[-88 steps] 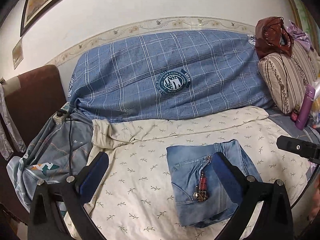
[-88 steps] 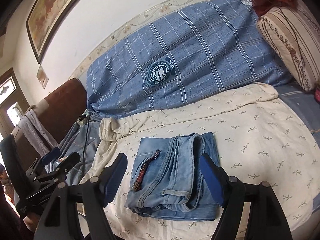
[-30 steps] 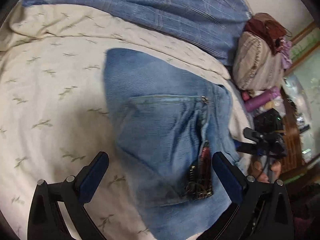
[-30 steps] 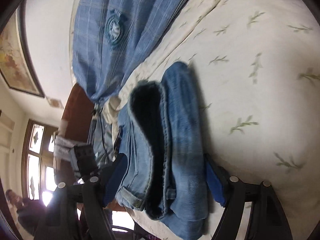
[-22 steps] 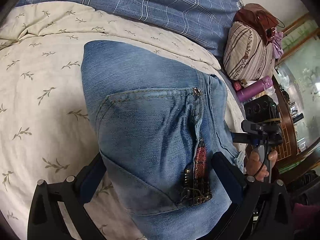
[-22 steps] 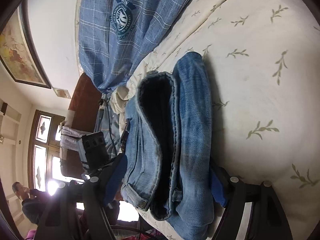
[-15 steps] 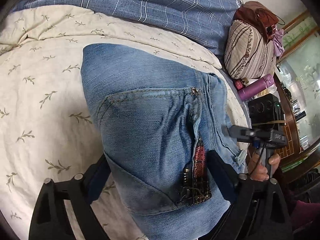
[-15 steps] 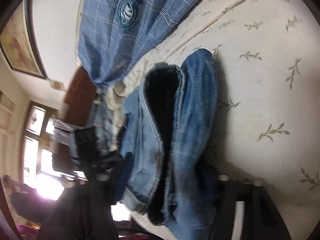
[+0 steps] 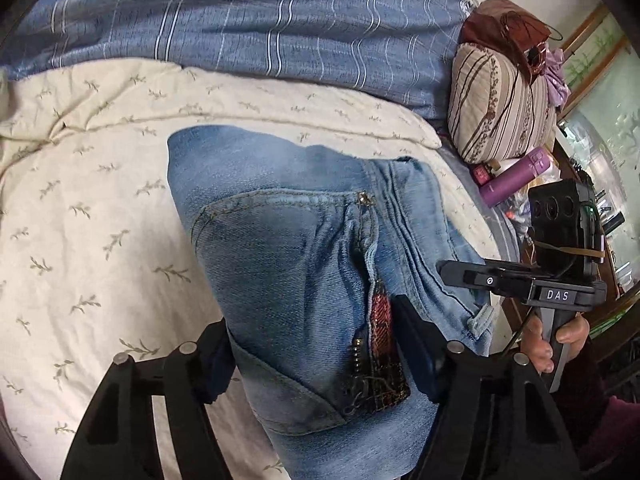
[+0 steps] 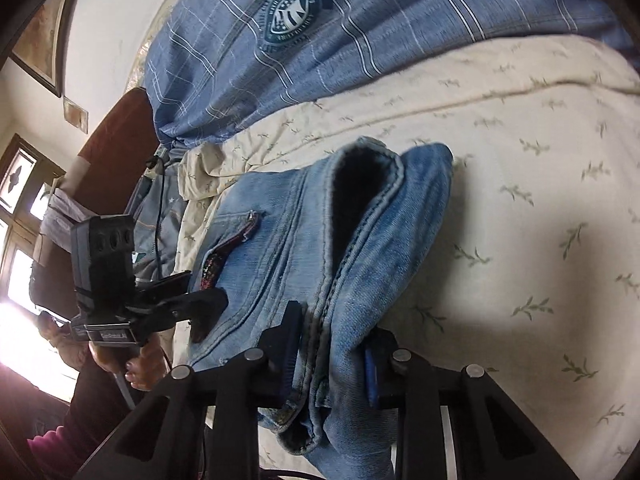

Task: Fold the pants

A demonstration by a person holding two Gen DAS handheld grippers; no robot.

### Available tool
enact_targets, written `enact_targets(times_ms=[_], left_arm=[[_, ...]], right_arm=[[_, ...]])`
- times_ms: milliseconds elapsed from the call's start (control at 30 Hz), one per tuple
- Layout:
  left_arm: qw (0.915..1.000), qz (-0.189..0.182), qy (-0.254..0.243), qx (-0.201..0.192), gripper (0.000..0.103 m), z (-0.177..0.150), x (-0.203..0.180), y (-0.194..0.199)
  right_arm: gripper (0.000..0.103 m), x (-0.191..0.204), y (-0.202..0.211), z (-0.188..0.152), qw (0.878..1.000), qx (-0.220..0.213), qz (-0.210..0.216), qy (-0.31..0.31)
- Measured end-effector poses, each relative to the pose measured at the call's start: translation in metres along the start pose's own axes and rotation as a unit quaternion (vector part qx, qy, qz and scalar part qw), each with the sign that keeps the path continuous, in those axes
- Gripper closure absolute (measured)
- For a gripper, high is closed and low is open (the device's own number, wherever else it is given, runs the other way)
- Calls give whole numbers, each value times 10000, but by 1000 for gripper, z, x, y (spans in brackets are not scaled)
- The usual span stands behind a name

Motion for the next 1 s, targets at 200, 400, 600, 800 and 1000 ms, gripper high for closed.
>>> enact_targets(times_ms=[200,400,600,800,1000], left_arm=[[9993,208,-140,-269,31,23,-6,31],[9968,428,-347,-574,31,54,-7,66],[9947,623,-406,-707,31,76,1,83],[9955,671,-251,-614,31,71,15,73],[9979,611,121,-183,31,40,35,34]], right_arm=[[75,34,23,16,9991,-256,54,322],[75,71,42,39,9967,-541,155,585],[75,94,49,63,9948,-719,202,696],[75,93,32,72,9960,-635,216,590],[75,63,-5,56,9989,-336,37,330]])
Point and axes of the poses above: each gripper's, at about its wrist camera, not at the fingertips, and y roughly against the way its jaws point, x to its left, z to its top, the point moved 5 cm from there along -y, roughly the way its jaws point, and after that the axes turned 10 degrees about -y, right-handed, at the moved point
